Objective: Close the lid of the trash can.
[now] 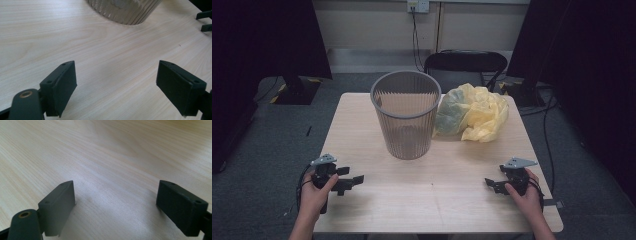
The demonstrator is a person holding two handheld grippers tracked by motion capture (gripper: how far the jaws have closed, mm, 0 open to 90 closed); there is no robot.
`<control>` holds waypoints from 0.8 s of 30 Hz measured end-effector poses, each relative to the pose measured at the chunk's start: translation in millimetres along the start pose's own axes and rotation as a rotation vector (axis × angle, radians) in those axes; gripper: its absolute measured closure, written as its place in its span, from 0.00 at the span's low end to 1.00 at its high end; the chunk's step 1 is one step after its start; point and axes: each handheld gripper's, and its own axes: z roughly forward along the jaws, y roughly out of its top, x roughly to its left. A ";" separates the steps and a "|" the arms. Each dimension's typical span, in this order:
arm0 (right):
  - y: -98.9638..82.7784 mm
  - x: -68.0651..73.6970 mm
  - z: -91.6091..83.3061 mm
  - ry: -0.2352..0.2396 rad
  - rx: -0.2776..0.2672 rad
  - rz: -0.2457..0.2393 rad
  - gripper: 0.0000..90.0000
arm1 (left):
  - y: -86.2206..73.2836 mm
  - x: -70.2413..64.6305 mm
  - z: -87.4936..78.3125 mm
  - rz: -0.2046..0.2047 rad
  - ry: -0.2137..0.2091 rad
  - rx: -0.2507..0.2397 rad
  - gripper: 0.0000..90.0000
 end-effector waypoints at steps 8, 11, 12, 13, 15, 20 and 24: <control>0.0 0.0 0.0 0.000 0.000 0.000 0.16 | -5.7 3.3 -0.4 -0.001 0.009 0.008 0.18; 0.0 0.0 0.0 0.000 -0.001 0.000 0.16 | -8.4 5.0 -0.5 -0.004 0.010 0.011 0.18; 0.0 0.0 0.0 0.000 -0.001 0.000 0.16 | -9.1 5.4 -0.5 -0.005 0.013 0.010 0.18; 0.0 0.0 0.0 0.000 -0.001 0.000 0.16 | -9.9 5.9 -0.7 -0.003 0.013 0.013 0.18; 0.0 0.0 0.0 0.000 -0.001 0.000 0.16 | -11.1 6.6 -1.1 -0.003 0.017 0.015 0.18; 0.0 0.0 0.0 0.000 -0.001 0.000 0.16 | -14.6 8.5 -1.8 -0.002 0.024 0.016 0.18; 0.0 0.0 0.0 0.000 0.000 0.000 0.16 | -17.9 10.0 -1.7 0.001 0.027 0.021 0.18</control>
